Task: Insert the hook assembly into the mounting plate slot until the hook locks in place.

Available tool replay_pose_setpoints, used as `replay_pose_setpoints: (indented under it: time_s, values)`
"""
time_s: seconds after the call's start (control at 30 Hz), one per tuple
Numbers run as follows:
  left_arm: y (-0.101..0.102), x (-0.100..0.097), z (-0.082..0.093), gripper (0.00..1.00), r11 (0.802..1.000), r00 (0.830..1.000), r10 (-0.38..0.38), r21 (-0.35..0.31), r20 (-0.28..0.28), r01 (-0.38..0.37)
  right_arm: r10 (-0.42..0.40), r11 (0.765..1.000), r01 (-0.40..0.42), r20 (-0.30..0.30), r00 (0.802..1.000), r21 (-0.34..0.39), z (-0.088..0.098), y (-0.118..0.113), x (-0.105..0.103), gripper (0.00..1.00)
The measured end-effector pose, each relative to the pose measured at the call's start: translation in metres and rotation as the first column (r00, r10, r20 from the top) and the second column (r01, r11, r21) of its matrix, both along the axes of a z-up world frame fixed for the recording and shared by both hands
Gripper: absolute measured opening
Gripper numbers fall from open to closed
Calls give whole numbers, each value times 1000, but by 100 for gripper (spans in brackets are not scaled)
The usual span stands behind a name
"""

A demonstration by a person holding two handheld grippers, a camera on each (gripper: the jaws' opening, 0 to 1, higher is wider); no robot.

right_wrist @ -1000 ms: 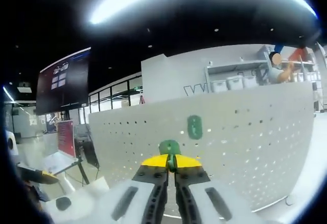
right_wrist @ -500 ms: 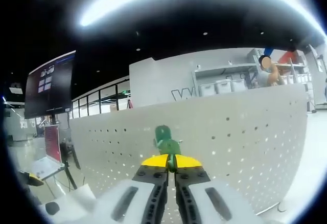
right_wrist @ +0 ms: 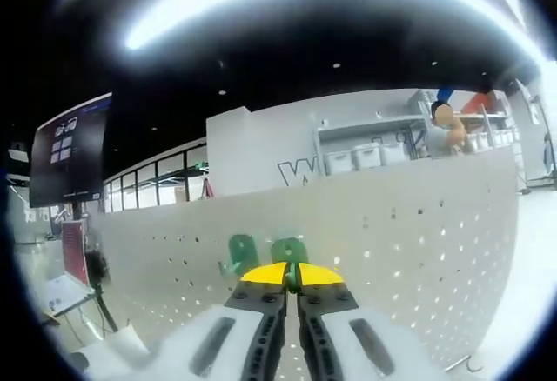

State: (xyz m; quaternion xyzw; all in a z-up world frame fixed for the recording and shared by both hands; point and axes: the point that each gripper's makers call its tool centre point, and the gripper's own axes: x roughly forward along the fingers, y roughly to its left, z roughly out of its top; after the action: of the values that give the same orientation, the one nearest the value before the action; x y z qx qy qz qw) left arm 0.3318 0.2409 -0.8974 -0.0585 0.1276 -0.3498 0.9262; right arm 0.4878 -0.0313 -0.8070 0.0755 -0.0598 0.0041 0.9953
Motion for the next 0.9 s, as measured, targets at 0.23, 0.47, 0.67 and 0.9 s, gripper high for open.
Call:
replay_pose_setpoints:
  time_s: [0.23,0.47,0.67,0.9]
  values:
    - [1,2,-1,99,1000,1000,6,-4,-8,-6,-29,1000,28,16,999,7,4,-6,5,0]
    - [1,3,-4,98,1000,1000,8,-1,-18,-8,-43,999,43,19,999,12,2,-7,8,0]
    - [0,3,-4,98,1000,1000,8,1,-18,-7,-52,999,51,20,998,15,2,-6,9,0]
    - [-2,2,-4,98,1000,1000,0,-1,-21,0,-73,997,73,8,997,17,0,-5,11,0]
